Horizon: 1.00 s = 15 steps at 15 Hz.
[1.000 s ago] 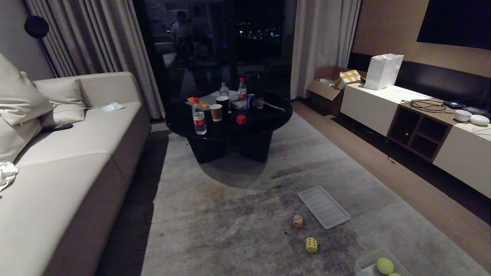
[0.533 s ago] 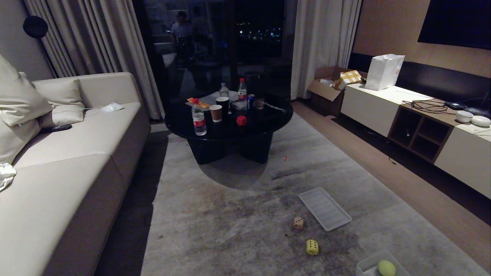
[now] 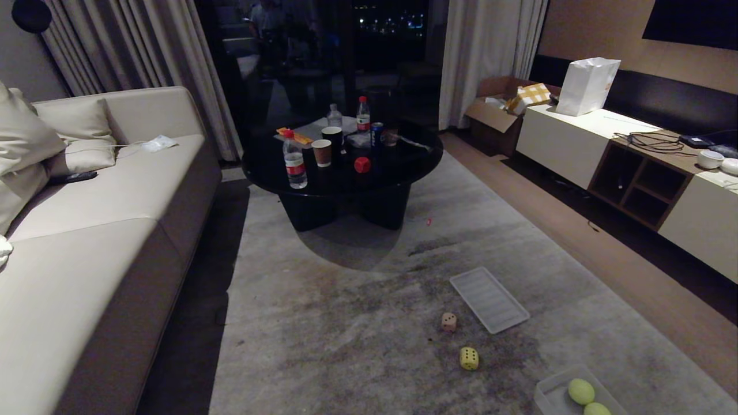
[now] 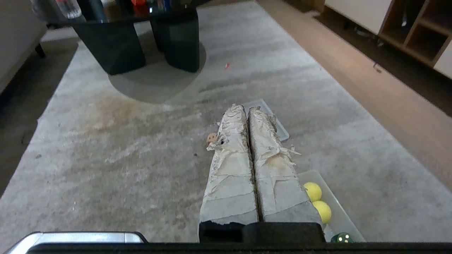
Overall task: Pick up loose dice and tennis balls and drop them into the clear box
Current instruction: Find toys out of the box
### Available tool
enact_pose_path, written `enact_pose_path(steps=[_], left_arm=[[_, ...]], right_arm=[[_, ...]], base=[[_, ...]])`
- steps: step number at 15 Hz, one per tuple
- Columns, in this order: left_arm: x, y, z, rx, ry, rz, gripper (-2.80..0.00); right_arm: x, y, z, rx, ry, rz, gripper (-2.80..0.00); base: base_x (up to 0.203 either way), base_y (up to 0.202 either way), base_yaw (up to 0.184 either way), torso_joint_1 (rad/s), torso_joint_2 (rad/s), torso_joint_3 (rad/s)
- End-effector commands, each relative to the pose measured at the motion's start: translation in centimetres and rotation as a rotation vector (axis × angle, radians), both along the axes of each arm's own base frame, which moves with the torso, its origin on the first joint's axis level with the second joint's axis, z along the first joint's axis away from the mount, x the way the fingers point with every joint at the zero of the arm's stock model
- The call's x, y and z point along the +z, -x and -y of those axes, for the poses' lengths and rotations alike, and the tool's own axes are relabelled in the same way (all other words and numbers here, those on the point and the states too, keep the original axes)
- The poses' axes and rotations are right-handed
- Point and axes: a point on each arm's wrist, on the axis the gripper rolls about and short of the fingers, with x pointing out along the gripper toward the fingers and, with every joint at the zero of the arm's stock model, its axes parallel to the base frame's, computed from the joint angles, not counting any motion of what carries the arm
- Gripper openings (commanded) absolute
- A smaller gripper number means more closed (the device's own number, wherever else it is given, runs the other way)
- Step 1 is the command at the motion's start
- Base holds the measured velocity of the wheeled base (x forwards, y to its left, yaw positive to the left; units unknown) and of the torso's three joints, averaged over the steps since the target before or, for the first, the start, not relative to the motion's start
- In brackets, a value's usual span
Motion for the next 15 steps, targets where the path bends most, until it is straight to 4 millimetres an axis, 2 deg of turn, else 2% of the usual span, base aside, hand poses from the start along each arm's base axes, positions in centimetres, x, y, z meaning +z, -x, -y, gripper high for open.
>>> enact_pose_path(steps=[1,15], left_arm=[[-0.03,-0.01,0.00,0.001,-0.004,0.000,-2.80],[-0.04,-0.01,0.00,0.001,-0.002,-0.001,-2.80]], right_arm=[[-0.25,-0.08,0.00,0.001,0.000,-0.010,-2.80],[-0.25,-0.08,0.00,0.001,-0.002,-0.010,-2.80]], base=[[0.000,0.000,0.000,0.002,0.00,-0.196],[0.000,0.000,0.000,0.003,0.00,-0.196]])
